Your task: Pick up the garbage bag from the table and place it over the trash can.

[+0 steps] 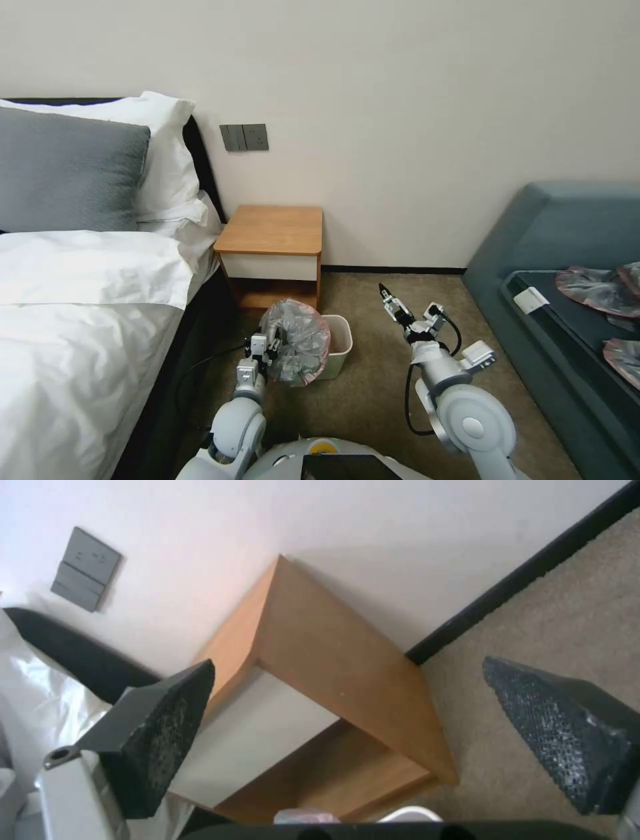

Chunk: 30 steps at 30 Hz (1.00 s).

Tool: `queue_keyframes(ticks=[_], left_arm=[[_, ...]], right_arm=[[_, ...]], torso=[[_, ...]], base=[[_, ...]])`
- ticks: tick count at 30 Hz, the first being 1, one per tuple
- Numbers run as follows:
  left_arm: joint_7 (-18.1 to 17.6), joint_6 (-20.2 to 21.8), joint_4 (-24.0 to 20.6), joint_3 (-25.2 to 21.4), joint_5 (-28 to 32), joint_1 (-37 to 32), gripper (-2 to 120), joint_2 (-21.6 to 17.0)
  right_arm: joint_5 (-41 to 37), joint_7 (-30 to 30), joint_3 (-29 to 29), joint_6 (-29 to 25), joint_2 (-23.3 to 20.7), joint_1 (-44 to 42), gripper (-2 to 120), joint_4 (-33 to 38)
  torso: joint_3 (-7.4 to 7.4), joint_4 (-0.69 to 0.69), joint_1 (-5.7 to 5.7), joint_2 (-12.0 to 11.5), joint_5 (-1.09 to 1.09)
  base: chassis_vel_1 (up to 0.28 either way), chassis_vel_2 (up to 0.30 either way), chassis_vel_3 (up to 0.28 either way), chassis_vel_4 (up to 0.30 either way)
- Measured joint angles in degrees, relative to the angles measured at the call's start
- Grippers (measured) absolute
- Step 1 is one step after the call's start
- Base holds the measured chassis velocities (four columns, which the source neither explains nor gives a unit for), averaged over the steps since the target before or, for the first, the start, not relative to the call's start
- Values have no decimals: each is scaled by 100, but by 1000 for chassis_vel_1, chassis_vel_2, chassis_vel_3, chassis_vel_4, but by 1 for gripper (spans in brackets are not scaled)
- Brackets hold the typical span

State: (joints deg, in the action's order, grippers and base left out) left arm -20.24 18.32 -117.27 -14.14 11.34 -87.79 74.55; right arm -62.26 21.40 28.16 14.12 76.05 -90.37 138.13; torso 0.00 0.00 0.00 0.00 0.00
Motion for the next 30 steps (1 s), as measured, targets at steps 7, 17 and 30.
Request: queue_keyframes(ticks=[7, 17, 30], left_arm=[[-135, 231, 93, 52, 94, 143, 54, 14], [-210, 345, 282, 119, 358, 353, 55, 75], [-415, 904, 317, 161, 947, 705, 55, 17]], right_arm=[[81, -33, -44, 0, 29, 3, 100, -69], [146, -53, -92, 0, 69, -2, 100, -114], [287, -109, -129, -6, 110, -108, 100, -163]], torso=[[0, 0, 0, 0, 0], [0, 0, 0, 0, 0], [0, 0, 0, 0, 0]], base=[[0, 0, 0, 0], [0, 0, 0, 0], [0, 0, 0, 0]])
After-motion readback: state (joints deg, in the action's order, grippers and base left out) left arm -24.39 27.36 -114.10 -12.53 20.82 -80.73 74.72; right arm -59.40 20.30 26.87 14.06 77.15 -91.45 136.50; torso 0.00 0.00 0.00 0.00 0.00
